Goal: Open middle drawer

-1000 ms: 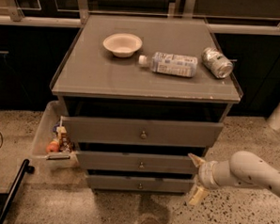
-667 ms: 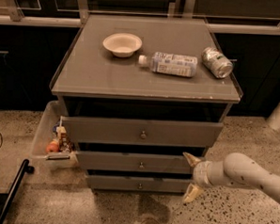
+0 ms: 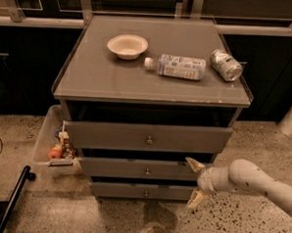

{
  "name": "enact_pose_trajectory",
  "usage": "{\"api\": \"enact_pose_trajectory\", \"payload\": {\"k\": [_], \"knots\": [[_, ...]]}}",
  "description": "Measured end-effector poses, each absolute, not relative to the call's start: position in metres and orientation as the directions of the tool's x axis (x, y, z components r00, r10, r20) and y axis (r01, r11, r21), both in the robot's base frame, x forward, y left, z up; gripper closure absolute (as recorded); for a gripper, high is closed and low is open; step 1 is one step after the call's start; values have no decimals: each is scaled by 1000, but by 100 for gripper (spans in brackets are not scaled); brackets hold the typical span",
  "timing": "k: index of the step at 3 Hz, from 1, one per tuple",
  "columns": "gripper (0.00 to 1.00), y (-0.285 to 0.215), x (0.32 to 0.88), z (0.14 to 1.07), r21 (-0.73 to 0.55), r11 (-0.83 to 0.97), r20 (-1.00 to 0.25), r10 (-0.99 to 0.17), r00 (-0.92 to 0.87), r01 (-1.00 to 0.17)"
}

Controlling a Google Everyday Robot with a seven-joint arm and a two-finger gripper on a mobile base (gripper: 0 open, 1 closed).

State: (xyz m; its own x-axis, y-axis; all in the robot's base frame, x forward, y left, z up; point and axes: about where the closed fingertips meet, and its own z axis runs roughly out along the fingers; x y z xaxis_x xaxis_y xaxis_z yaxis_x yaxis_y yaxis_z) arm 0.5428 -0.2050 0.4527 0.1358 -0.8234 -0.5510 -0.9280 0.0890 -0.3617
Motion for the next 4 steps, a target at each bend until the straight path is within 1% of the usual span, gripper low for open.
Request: {"api": "enact_pose_trajectory", "payload": {"k": [2,4], "knots": [[0,-205,566,423,-363,78,-572,-806,155,-929],[0,-197,591,408,-377,8,-559,-800,221,-926]]}}
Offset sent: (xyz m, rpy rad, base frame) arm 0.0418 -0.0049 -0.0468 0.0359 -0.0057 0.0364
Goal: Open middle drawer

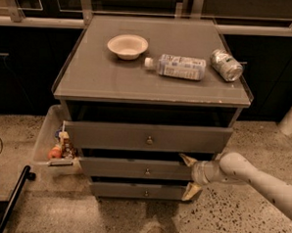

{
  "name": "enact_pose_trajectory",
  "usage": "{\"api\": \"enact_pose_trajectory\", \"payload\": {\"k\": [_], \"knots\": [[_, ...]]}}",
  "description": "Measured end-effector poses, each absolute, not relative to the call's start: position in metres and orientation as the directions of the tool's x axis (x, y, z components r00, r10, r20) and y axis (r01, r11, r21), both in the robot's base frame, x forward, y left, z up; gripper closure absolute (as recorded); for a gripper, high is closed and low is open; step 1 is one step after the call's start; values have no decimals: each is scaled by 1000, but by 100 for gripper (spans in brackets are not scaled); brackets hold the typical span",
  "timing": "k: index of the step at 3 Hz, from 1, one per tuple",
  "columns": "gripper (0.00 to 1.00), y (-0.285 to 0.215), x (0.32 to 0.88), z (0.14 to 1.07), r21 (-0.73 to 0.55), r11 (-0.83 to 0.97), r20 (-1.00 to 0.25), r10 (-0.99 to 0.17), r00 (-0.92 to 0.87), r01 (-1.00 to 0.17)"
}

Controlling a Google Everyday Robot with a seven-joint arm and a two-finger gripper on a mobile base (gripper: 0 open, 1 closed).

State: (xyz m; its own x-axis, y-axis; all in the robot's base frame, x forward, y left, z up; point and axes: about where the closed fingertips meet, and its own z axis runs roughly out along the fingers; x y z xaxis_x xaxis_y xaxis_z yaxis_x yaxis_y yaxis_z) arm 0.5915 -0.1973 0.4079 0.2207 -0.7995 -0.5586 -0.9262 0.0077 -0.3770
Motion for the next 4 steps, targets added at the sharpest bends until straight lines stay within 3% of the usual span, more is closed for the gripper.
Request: {"api": "enact_pose_trajectory", "payload": {"k": [2,4], "knots": [[0,-183,611,395,-380,-62,-542,-794,276,-923],[43,-183,610,395,-379,-62,-543,-793,276,-923]]}}
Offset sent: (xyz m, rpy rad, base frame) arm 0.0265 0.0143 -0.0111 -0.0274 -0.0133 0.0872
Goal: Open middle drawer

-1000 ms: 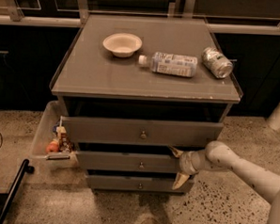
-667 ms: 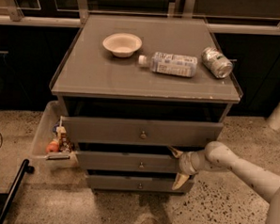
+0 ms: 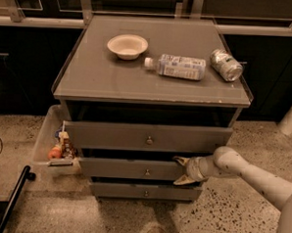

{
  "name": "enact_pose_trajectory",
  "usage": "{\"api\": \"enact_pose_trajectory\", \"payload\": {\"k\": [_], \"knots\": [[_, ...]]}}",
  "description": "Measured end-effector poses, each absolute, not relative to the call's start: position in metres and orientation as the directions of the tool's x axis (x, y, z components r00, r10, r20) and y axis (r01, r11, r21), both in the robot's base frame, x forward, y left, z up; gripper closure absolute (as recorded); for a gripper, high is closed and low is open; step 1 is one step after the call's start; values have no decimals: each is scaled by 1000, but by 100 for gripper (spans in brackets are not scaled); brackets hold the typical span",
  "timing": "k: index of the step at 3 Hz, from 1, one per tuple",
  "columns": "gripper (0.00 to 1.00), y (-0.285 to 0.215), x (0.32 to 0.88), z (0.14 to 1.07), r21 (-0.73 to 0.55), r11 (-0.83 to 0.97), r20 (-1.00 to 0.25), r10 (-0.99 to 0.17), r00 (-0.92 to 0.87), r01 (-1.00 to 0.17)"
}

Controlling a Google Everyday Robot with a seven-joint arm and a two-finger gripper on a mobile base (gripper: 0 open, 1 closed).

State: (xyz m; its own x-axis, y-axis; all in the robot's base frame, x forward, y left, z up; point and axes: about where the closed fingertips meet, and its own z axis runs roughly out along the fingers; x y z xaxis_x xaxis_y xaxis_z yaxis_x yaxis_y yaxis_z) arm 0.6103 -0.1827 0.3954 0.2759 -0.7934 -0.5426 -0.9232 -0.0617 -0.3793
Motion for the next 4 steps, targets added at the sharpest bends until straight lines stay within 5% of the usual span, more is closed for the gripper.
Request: {"api": "enact_pose_trajectory", "payload": {"k": [1,2,3,4], "knots": [[66,-180,603,394,-356,-66,-553,-789,267,-932],[63,-180,605,397,-356,-66,-553,-789,267,-932],[40,-180,605,398,-356,-66,-553,-789,267,-932],[31,-180,606,401,-356,-65,-554,-789,266,-932]]}}
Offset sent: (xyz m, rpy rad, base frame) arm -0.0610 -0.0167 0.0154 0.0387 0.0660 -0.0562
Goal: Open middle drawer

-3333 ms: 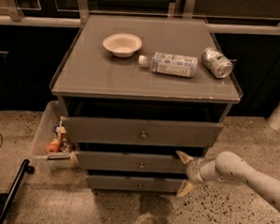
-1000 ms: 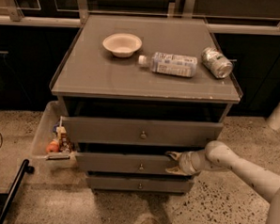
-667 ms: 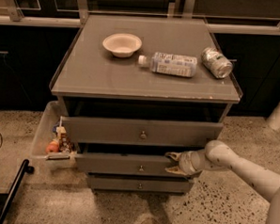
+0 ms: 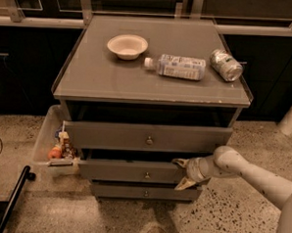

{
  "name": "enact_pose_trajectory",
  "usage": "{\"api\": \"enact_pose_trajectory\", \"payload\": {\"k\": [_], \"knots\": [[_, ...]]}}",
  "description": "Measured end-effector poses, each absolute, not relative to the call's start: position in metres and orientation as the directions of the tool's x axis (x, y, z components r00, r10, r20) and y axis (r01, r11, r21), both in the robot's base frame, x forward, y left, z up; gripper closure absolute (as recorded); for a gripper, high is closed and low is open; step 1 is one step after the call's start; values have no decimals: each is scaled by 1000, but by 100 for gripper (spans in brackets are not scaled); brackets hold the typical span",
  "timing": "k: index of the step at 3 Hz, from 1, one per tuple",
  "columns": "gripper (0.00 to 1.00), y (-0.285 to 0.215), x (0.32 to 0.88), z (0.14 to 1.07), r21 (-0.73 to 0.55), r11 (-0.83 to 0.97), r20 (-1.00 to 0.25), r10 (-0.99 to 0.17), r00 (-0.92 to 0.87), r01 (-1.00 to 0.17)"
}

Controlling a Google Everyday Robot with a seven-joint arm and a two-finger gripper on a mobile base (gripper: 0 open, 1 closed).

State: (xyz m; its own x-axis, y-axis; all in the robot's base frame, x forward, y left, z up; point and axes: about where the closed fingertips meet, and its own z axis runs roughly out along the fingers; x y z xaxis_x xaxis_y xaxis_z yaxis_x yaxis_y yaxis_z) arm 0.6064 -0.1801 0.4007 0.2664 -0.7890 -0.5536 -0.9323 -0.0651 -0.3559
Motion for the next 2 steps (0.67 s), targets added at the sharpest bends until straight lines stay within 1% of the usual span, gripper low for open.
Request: {"api": "enact_pose_trajectory", "payload": {"k": [1,2], "knots": [[50,-182,598,400,-342,-58,-562,-787,254,-938],[74,-183,574,404,-325,-63,-569,-784,248,-944]]}}
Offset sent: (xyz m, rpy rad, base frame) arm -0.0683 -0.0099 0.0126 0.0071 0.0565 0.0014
